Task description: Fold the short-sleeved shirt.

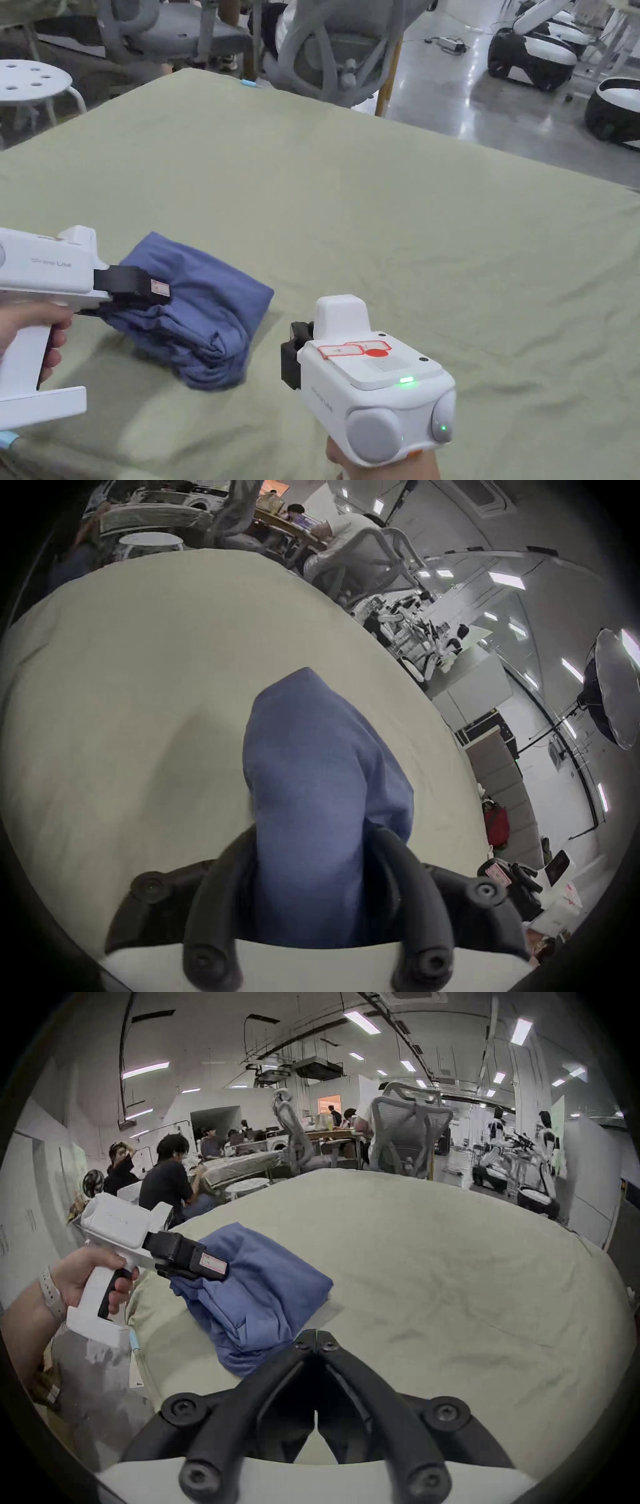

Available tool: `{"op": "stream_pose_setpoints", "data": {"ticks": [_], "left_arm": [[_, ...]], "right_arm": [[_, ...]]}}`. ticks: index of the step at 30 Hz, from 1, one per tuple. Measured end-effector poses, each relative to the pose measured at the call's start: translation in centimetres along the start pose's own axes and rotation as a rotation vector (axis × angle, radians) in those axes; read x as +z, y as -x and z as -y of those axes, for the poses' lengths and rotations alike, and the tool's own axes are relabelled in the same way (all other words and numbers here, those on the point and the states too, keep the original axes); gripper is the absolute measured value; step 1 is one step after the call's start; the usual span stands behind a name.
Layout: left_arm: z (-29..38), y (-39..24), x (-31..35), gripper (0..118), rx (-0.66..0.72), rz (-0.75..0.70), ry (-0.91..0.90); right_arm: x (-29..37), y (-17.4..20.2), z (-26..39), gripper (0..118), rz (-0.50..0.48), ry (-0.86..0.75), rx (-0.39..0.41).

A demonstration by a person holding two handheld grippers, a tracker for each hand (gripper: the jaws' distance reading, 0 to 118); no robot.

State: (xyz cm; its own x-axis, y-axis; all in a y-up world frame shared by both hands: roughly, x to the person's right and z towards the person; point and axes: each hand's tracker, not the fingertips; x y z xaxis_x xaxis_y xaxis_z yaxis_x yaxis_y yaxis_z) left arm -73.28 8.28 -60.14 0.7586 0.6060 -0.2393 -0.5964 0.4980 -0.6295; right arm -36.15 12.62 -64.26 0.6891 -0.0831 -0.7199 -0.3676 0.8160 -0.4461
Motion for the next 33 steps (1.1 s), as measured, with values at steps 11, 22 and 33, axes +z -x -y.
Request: {"op": "stream_pose_setpoints", "data": {"ticks": [11,22,33], "left_arm": [[1.0,-5.4,8.8,0,-0.107,-0.385,-0.347],[14.0,-32.4,0.9,0,-0.602,-0.257,-0.531],[17.7,-51.8,-0.7,0,-0.825,-0.151,-0.745]], "right_arm": [[5.8,-2.9,0.2,0,0.031,-0.049,-0.030],[21.0,-14.7,1.0,0,0.317,-0.228,-0.022],[35.4,-27.1,0.8,0,0.627,-0.429,0.020]]}}
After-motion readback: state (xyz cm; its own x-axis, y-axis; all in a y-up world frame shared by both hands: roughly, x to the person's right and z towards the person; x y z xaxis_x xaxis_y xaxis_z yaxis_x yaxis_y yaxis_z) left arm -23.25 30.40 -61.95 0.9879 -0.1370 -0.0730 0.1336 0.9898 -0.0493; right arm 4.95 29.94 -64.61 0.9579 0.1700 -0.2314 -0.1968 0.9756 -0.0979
